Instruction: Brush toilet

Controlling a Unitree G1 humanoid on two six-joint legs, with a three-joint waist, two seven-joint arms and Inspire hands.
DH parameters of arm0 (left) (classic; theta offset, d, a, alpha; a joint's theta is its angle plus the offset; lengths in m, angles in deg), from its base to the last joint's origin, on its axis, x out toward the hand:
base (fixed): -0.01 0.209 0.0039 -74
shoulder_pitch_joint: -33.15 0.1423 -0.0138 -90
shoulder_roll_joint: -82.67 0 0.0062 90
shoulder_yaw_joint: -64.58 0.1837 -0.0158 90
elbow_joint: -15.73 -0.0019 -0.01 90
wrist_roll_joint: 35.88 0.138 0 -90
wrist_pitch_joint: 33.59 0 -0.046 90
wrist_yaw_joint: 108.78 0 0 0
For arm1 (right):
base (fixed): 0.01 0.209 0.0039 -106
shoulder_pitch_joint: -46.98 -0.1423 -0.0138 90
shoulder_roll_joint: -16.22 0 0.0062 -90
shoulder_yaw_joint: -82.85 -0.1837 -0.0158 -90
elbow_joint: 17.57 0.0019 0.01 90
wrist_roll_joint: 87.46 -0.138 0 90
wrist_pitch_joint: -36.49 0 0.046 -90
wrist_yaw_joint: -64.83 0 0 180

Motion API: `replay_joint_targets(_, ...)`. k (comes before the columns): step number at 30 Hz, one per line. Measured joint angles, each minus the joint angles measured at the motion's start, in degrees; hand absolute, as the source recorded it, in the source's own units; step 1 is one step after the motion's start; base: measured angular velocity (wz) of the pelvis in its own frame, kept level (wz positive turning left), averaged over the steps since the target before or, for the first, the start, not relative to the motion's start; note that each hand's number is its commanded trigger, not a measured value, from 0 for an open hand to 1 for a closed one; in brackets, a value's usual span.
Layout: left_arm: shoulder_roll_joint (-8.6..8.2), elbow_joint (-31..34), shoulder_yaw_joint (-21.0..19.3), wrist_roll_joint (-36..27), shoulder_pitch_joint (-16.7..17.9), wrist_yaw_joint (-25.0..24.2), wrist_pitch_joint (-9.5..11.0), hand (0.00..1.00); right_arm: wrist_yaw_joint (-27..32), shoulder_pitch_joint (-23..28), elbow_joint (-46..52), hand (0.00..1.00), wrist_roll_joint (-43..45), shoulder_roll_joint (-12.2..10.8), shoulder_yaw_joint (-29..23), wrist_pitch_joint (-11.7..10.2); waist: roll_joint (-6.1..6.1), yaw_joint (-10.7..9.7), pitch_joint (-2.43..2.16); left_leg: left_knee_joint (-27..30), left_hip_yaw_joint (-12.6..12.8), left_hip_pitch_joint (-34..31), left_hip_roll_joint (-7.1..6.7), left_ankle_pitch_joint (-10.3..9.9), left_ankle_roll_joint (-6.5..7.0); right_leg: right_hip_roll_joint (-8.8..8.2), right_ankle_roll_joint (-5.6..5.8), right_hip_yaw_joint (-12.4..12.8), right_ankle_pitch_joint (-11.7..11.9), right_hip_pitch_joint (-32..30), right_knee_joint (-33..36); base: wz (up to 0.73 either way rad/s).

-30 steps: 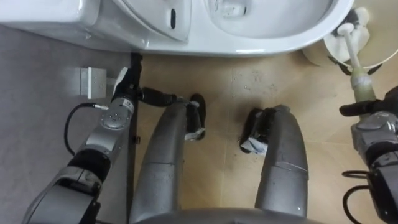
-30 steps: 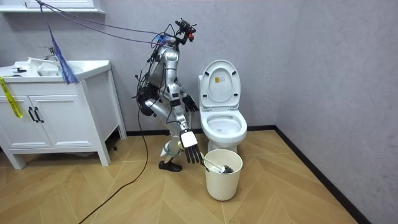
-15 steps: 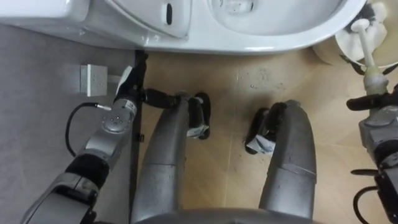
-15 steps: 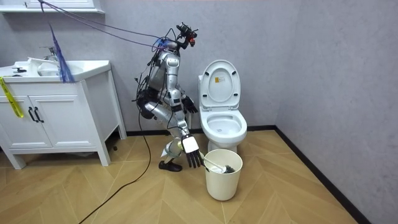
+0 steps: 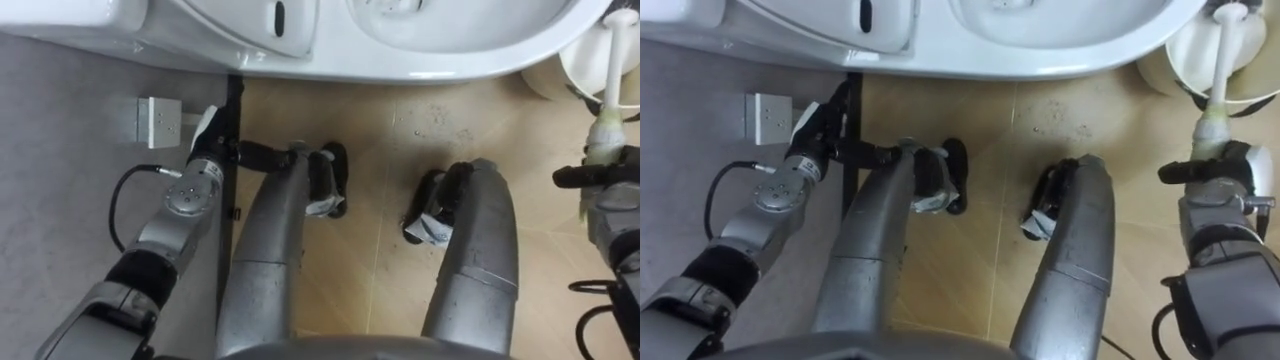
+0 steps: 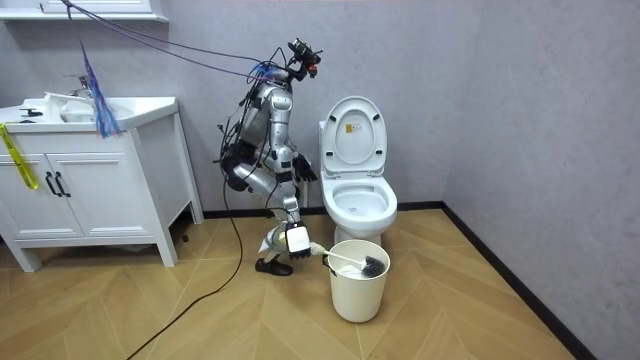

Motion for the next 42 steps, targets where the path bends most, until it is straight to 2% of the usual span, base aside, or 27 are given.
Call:
replay_joint_targets(10, 0.06, 0.25, -0.01, 0.12, 0.39, 0.02, -0.20, 0.00, -2.41, 0.90, 0.02, 1.00, -3.75, 0.10, -0.06, 0.36, 0.31, 0.29, -0.04, 0.15, 0.28, -0.09, 0.25, -0.10, 0.19, -0.04, 0.12, 0.11, -0.06, -0.15, 0.17, 0.00)
replay_joint_targets(15, 0.04, 0.52, -0.09, -0.20, 3.18, 0.11, -0.47, 0.00, -4.52, 2.62, 0.00, 1.00, -7.39, -0.77, 0.12, 0.90, 0.36, 0.21, -0.07, -1.19, 0.36, 3.89, 0.39, -0.11, 0.12, 0.34, 0.13, -0.45, -0.06, 3.94, -1.30, -0.02)
replay_joint_targets(17, 0.04, 0.44, -0.23, -1.15, 5.02, 0.24, -0.48, 0.00, -5.00, 4.14, 0.02, 1.00, -10.30, -1.58, 0.10, 0.99, 0.44, 0.25, -0.12, -2.59, 0.25, 6.83, 1.03, -0.13, 0.03, 1.15, 0.47, -0.82, 0.26, 7.24, -3.44, -0.15)
replay_joint_targets(21, 0.07, 0.40, -0.48, -1.35, 7.79, 0.26, -0.47, 0.00, -5.05, 7.16, -0.05, 1.00, -11.51, -2.11, -0.17, 0.97, 0.36, -0.17, -0.17, -6.71, 0.12, 12.93, 1.08, 0.27, -0.23, 1.41, 0.76, -2.10, 1.22, 13.68, -8.06, -0.06)
replay_joint_targets(24, 0.62, -1.44, -0.73, -1.69, 9.21, 0.24, -0.28, 0.00, -5.17, 9.00, -0.57, 1.00, -11.95, -2.29, -0.19, 1.00, 0.24, -0.42, -0.35, -11.73, 0.11, 18.74, 1.10, 1.35, -0.44, 2.23, 1.22, -3.42, 2.78, 19.76, -13.57, -0.05)
replay_joint_targets(26, 1.13, -3.41, -1.98, -1.67, 10.45, 0.16, -0.11, 0.00, -5.24, 9.83, -0.87, 1.00, -12.90, -2.43, -0.20, 0.97, -0.16, -0.76, -0.91, -16.23, 0.19, 23.31, 1.13, 2.31, -0.64, 3.35, 1.81, -3.87, 4.16, 24.31, -18.35, -0.06)
replay_joint_targets(28, 1.60, -4.90, -2.75, -1.40, 11.18, 0.01, 0.03, 0.00, -5.30, 10.05, -1.25, 1.00, -13.10, -2.92, -0.44, 0.93, -0.33, -0.85, -1.00, -18.70, 0.16, 26.59, 1.15, 2.53, -0.77, 4.30, 2.07, -4.40, 4.96, 27.87, -21.63, -0.10)
replay_joint_targets(32, 2.19, -7.70, -3.26, -1.09, 13.28, -0.17, 0.48, 0.00, -6.64, 11.70, -1.15, 1.00, -13.59, -4.78, -2.25, 0.93, -1.68, -1.43, -1.31, -23.86, 0.17, 34.05, 1.04, 2.82, -0.91, 4.34, 2.95, -5.99, 5.50, 35.89, -27.24, 0.04)
replay_joint_targets(36, 2.28, -8.43, -4.85, -1.10, 16.74, -0.63, 0.65, 0.00, -7.18, 12.38, -0.67, 1.00, -13.89, -6.91, -5.91, 1.04, -2.64, -1.66, -1.59, -28.25, -0.92, 40.04, 0.46, 3.23, -1.13, 5.25, 3.89, -7.67, 6.37, 42.96, -32.96, 0.11)
replay_joint_targets(37, 2.29, -8.69, -5.43, -1.06, 17.67, -1.15, 0.68, 0.00, -7.36, 12.69, -0.63, 1.00, -13.96, -7.25, -7.17, 0.91, -2.81, -1.86, -1.67, -29.65, -1.47, 41.76, 0.21, 3.51, -1.09, 5.39, 4.30, -8.44, 6.73, 45.28, -34.87, 0.16)
replay_joint_targets(39, 2.28, -8.82, -7.39, -0.94, 19.24, -1.23, 0.72, 0.00, -7.40, 13.68, -0.50, 1.00, -13.88, -8.04, -8.08, 0.90, -3.89, -1.44, -2.09, -31.77, -1.43, 44.45, 0.16, 3.70, -1.18, 6.05, 4.80, -8.33, 7.23, 48.03, -37.44, 0.06)
replay_joint_targets(40, 2.24, -9.19, -8.68, -0.93, 20.18, -1.24, 0.73, 0.00, -7.39, 14.37, 0.36, 1.00, -13.71, -8.48, -8.33, 0.86, -4.35, -1.41, -2.14, -33.24, -1.60, 46.36, 0.07, 3.75, -1.26, 6.30, 5.03, -8.71, 7.58, 50.13, -39.28, 0.05)
replay_joint_targets(42, 2.21, -9.79, -9.57, -0.95, 21.67, -1.24, 0.73, 0.00, -7.33, 16.72, 2.76, 1.00, -13.65, -8.80, -8.51, 0.63, -4.47, -1.32, -2.19, -35.18, -2.07, 49.90, 0.00, 3.87, -1.35, 6.99, 5.49, -9.63, 8.39, 54.58, -42.78, 0.07)
